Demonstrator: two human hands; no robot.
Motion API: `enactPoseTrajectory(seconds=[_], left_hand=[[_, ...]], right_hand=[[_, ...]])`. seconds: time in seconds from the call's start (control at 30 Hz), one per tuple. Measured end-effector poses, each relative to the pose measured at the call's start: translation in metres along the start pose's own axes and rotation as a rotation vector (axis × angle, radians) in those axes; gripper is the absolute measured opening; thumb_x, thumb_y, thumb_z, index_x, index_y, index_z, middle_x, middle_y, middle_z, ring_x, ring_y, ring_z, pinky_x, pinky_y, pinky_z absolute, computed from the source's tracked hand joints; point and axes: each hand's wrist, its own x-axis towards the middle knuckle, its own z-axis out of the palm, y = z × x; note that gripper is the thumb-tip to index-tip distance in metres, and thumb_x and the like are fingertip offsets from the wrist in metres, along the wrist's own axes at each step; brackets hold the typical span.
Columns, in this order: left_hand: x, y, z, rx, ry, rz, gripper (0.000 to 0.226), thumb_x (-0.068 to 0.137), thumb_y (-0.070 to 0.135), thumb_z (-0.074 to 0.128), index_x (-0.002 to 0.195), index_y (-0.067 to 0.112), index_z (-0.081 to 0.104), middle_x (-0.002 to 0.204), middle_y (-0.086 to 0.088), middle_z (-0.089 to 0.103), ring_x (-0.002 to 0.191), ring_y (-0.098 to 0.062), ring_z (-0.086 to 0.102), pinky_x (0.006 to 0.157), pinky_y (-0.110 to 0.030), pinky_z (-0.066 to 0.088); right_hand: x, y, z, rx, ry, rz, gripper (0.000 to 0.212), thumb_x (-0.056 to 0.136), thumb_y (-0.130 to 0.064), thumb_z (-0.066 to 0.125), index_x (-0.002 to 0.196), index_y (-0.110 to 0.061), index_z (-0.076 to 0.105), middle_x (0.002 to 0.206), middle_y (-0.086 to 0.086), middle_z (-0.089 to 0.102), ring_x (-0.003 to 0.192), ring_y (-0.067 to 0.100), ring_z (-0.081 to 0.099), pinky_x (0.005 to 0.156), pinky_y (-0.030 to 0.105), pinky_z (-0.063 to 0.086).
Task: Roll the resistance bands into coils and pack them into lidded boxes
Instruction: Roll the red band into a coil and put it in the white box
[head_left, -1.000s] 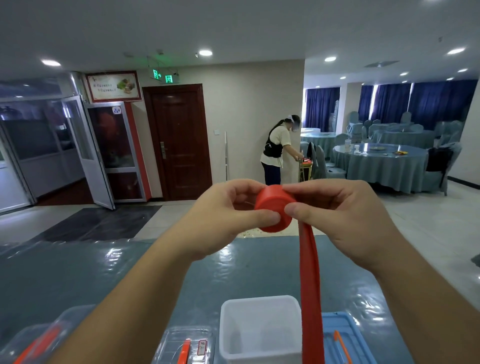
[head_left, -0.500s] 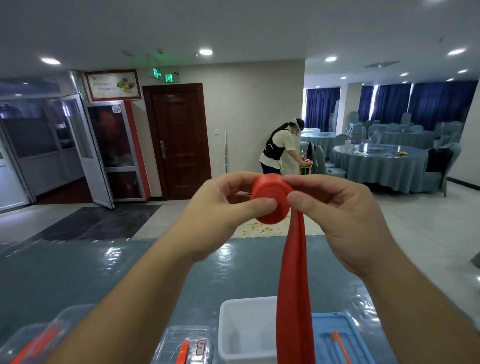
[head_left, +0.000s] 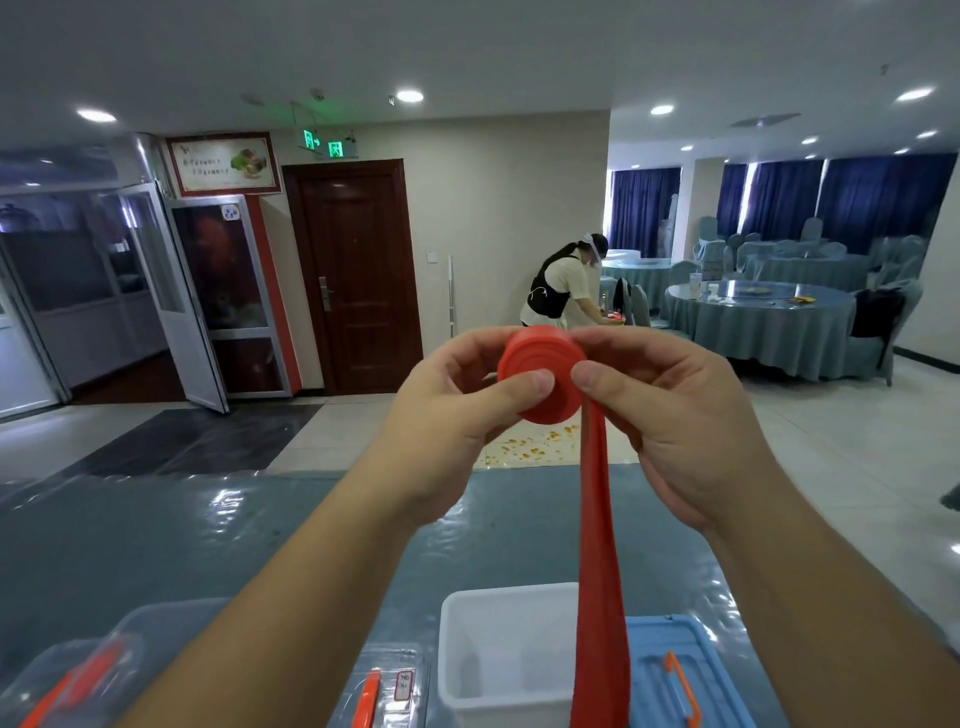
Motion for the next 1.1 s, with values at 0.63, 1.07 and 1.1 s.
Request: enactPoseTrajectory(seconds=[0.63,1.07,1.1], left_hand=[[0.001,0.006,-0.025,0.326,-0.142,0.044,0.041,0.081,0.008,0.082,0.120,0.017,0.070,0.108,-0.005,0.079,0.101,-0.019,0.076,0.086,-0.028,0.060],[0.006,0.015,-0.029,0.513,-0.159,0.040,0.046,0.080,0.016,0.088,0.123,0.020,0.070,0.110,-0.004,0.078,0.104,-0.022,0.075,0.093,-0.038,0.060],[0.005,0.015,-0.028,0.461,-0.141,0.058,0.048,0.078,0.019,0.086,0.123,0.017,0.070,0.109,-0.005,0.078,0.103,-0.022,0.075,0.092,-0.036,0.060]], right_hand=[[0.005,-0.020,-0.007,-0.358,-0.158,-0.047,0.030,0.077,-0.006,0.085,0.101,-0.023,0.081,0.094,-0.004,0.082,0.090,0.013,0.079,0.083,0.022,0.062],[0.004,-0.016,-0.007,-0.352,-0.158,-0.069,0.040,0.073,-0.025,0.081,0.112,-0.021,0.079,0.100,-0.005,0.082,0.096,0.014,0.079,0.088,0.029,0.062],[0.004,-0.014,-0.005,-0.298,-0.120,-0.078,0.040,0.072,-0.024,0.081,0.111,-0.019,0.079,0.100,-0.003,0.082,0.096,0.015,0.079,0.089,0.030,0.062]])
